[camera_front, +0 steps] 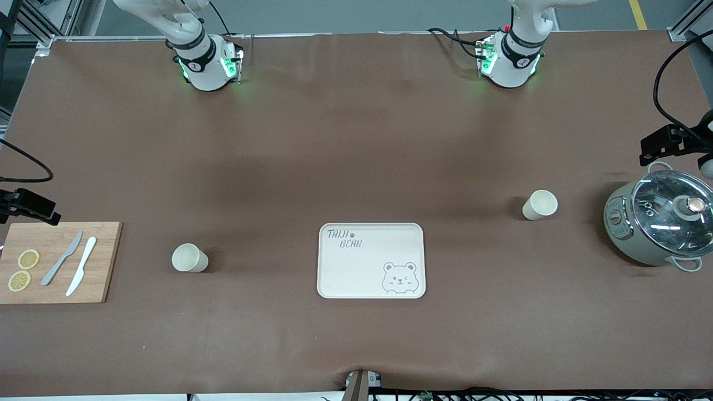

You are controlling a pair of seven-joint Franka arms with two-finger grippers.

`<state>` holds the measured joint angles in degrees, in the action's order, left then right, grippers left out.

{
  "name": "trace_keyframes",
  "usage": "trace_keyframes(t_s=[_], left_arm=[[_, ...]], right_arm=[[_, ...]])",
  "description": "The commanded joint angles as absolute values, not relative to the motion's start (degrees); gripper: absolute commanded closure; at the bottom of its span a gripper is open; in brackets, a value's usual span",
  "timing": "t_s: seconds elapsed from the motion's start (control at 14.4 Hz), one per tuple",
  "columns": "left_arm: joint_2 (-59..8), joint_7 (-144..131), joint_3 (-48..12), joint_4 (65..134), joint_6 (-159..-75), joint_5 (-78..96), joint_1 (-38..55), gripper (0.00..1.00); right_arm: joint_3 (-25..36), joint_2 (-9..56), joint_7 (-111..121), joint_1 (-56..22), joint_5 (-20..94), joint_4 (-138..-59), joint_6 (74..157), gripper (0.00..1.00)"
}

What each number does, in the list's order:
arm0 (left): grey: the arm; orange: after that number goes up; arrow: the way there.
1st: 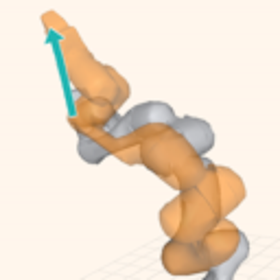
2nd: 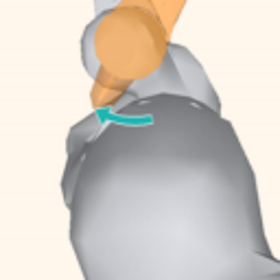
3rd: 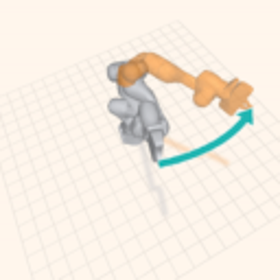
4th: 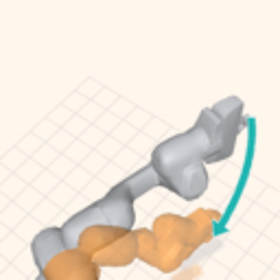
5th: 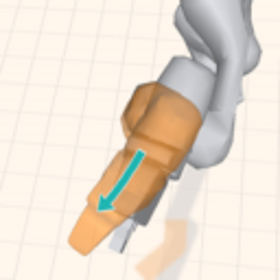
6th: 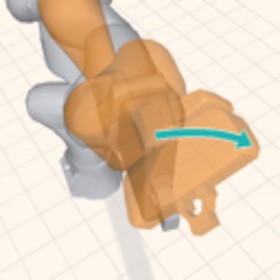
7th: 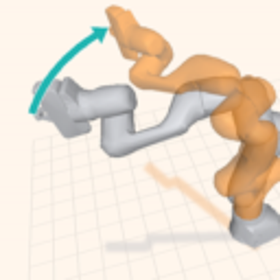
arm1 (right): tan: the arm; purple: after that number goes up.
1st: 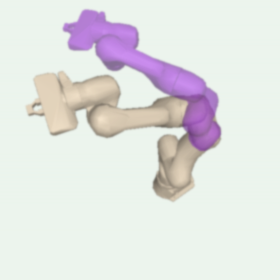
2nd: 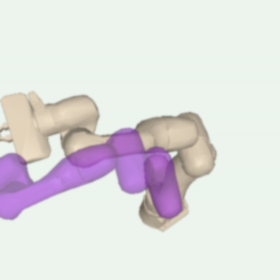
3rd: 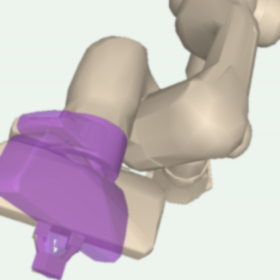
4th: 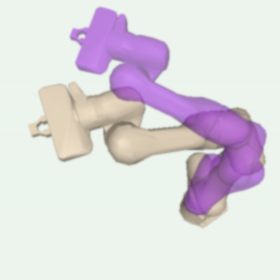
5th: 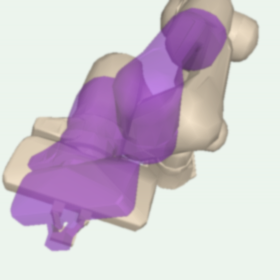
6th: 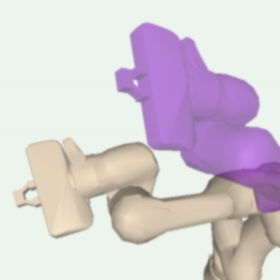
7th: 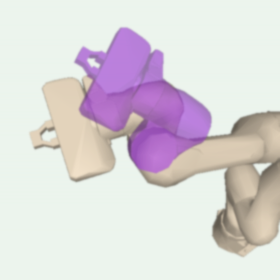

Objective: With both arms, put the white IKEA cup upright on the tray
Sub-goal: 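Reach the right gripper and the left gripper toward the two white cups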

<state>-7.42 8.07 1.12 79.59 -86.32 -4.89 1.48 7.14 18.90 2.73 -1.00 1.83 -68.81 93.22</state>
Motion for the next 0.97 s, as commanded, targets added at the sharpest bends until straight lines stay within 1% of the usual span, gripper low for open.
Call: trace_keyframes(t_s=[0.0, 0.14, 0.28, 0.42, 0.56, 0.69, 0.9], left_arm=[[-8.4, 8.4, 1.1, 79.2, -87.1, -5.0, 1.5, 0.00], [-8.4, 9.0, 1.1, 79.3, -87.5, -5.1, 1.3, 0.00], [-8.9, 9.1, 1.0, 79.5, -90.3, -5.0, 1.5, 0.00], [-9.8, 9.1, 1.0, 80.2, -90.7, -5.1, 1.7, 0.00], [-8.5, 9.3, 0.9, 85.0, -91.3, -4.9, 0.4, 0.00], [-7.0, 9.8, 0.6, 91.2, -94.7, -3.7, -1.0, 0.00], [-1.3, 11.0, 0.6, 105.7, -105.1, -2.5, -3.2, 0.00]], right_arm=[[6.4, 19.1, 2.3, -0.4, 1.9, -68.6, 93.0, 0.00], [6.3, 19.2, 2.1, -0.6, 2.1, -68.8, 93.0, 0.00], [6.2, 19.7, 2.2, -1.1, 2.2, -69.0, 93.3, 0.00], [6.1, 22.2, 4.5, -2.0, 2.1, -69.2, 97.2, 0.00], [6.0, 25.1, 10.5, -2.0, 2.5, -69.3, 99.7, 0.00], [6.0, 26.5, 11.1, -2.0, 3.6, -70.8, 103.9, 0.00], [5.9, 28.7, 11.1, -2.3, 3.7, -72.2, 107.5, 0.00]])
